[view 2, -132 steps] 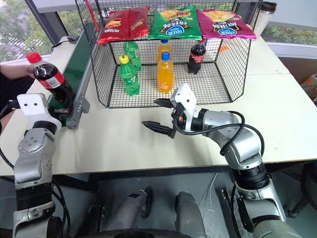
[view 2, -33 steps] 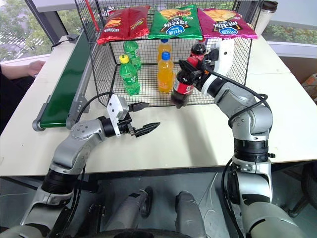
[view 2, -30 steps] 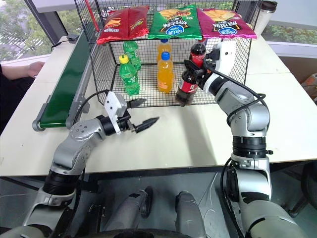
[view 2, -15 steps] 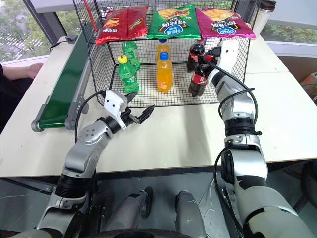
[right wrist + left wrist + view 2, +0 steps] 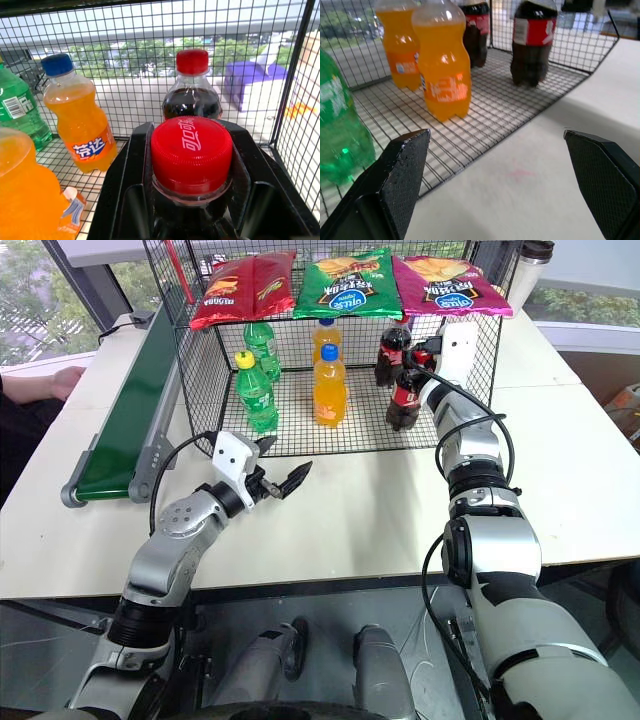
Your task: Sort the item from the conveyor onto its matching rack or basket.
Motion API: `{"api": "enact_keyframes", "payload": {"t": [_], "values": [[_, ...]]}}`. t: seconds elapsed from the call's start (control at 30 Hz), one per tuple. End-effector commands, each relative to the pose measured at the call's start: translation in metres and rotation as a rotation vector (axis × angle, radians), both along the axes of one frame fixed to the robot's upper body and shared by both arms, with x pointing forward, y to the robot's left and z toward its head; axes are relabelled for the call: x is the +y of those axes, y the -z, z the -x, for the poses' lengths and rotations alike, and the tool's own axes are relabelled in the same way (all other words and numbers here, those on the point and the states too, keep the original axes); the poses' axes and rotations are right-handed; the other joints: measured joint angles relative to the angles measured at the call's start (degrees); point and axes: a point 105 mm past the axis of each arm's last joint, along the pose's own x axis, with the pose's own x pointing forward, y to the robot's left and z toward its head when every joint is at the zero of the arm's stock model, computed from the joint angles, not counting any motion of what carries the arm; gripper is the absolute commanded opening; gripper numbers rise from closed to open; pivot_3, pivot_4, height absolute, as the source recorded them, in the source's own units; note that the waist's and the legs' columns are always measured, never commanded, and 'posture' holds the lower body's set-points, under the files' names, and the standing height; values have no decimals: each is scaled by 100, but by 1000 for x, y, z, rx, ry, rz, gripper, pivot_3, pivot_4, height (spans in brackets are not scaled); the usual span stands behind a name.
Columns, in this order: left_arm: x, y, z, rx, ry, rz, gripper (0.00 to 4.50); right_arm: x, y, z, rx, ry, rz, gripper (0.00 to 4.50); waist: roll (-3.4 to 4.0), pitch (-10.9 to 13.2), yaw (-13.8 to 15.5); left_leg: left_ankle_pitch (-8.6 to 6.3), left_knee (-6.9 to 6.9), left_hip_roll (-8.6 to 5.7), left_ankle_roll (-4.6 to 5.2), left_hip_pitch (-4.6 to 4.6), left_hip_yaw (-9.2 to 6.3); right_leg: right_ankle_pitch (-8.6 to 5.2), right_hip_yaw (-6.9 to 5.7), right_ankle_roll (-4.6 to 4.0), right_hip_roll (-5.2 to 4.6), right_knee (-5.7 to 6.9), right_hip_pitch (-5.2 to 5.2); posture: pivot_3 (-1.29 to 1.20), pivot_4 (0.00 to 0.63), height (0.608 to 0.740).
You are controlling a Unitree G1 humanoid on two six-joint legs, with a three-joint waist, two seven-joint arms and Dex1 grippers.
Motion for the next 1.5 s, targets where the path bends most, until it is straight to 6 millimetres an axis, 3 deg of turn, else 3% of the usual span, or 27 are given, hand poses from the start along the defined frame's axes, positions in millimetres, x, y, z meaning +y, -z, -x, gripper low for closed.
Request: {"api": "enact_keyframes", "payload": {"t": [0.03,0.07,0.27,0.3,0.67,0.97,1.07,1.3,1.5], "values": [[-1,-13,2,-53,9,-3,4452,4,-39,2,-125,-16,23,1176,0,0,2,0,0,0,0,0,0,0,0,0,0,0,0,0,150,738],[-1,-13,2,-54,8,-3,4452,3,-39,2,-125,-16,26,1176,0,0,2,0,0,0,-1,0,0,0,1,0,0,0,0,0,150,738],[-1,-14,1,-55,7,1,4500,5,-35,1,-112,-27,46,4155,0,0,-1,0,0,0,-1,2,0,0,1,0,0,2,0,0,150,738],[-2,-14,1,-53,9,5,4500,5,-35,1,-113,-28,46,4438,1,0,-1,0,0,0,-1,3,0,0,1,0,1,2,1,0,150,738],[-1,-13,2,-53,11,14,4500,-2,-41,10,-143,-38,87,4438,1,0,4,1,0,0,-2,3,0,0,3,-1,1,3,2,0,150,738],[3,-11,-1,-49,5,1,4500,-13,-40,45,-140,-50,157,4438,2,-1,23,0,1,1,-2,4,-1,-1,4,-3,0,6,1,0,150,738],[5,-15,1,-51,30,23,4500,-7,-28,67,-74,-125,114,4438,2,-2,34,0,1,1,-2,3,-2,-2,4,-4,-1,6,0,0,150,738],[12,-9,6,-22,46,20,4500,59,45,143,197,-582,35,4438,2,-5,24,-3,3,4,-5,4,-4,-12,4,-19,-4,6,5,0,150,738],[17,-9,8,-14,36,29,4500,78,80,157,287,-635,74,4438,2,-6,26,-10,10,5,-16,4,1,-11,3,-21,-6,2,8,0,150,738]]}}
